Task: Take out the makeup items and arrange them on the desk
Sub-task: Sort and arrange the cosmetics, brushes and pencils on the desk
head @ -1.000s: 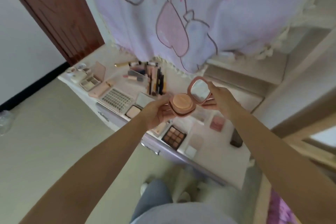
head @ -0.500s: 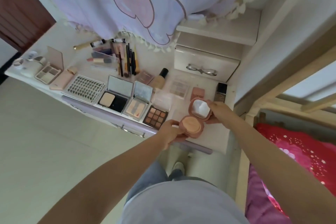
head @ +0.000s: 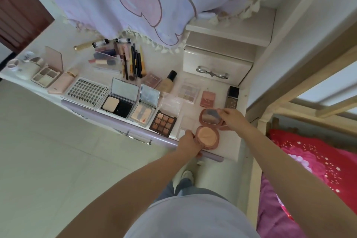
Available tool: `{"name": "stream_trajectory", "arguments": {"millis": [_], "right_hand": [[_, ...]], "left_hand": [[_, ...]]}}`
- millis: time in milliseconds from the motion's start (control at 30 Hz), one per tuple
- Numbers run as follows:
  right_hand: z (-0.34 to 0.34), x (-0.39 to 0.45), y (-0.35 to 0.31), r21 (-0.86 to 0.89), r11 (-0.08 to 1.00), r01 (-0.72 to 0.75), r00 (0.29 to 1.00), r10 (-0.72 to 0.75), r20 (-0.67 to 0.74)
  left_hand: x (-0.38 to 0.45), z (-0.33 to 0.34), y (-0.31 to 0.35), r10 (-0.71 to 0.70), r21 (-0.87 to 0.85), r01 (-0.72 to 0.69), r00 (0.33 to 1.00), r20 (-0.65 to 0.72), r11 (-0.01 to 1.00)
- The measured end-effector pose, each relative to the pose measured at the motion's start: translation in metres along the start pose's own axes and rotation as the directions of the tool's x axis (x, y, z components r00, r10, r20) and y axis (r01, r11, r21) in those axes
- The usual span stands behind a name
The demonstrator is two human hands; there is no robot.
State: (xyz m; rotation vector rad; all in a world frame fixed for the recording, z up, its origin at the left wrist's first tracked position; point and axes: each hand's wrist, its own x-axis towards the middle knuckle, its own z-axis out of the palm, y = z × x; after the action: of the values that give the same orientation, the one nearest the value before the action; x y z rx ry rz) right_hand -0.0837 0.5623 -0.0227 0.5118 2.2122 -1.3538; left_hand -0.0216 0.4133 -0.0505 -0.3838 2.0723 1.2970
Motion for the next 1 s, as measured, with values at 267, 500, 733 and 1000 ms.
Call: {"name": "stream_trajectory", "arguments": {"millis": [267,500,733,1000], "right_hand": [[-0.019,-0.008,0.008,-0.047,0.996,0.072,0.994,-0.076,-0.073],[-0.04,0.016,0.008,-0.233,0.972,0.016,0.938,-0.095,-0.334],[-0.033,0.045,0.008,-0.253,0.965,-0.066,0.95,-0.017,-0.313],[-0.032,0.065,0.0,-0.286,0.956,-0.067,0.956,-0.02,-0.294]], "left_hand": [[-0.001,-0.003,-0.004,0.037,0.323,-0.061,0.996,0.081,0.944],[0.006,-0.023,0.005,0.116,0.382,-0.12,0.993,0.035,0.916],[0.02,-0.02,0.027,0.222,0.372,-0.2,0.975,-0.018,0.906],[0.042,-0.012,0.039,0.285,0.357,-0.261,0.958,-0.016,0.897]]}}
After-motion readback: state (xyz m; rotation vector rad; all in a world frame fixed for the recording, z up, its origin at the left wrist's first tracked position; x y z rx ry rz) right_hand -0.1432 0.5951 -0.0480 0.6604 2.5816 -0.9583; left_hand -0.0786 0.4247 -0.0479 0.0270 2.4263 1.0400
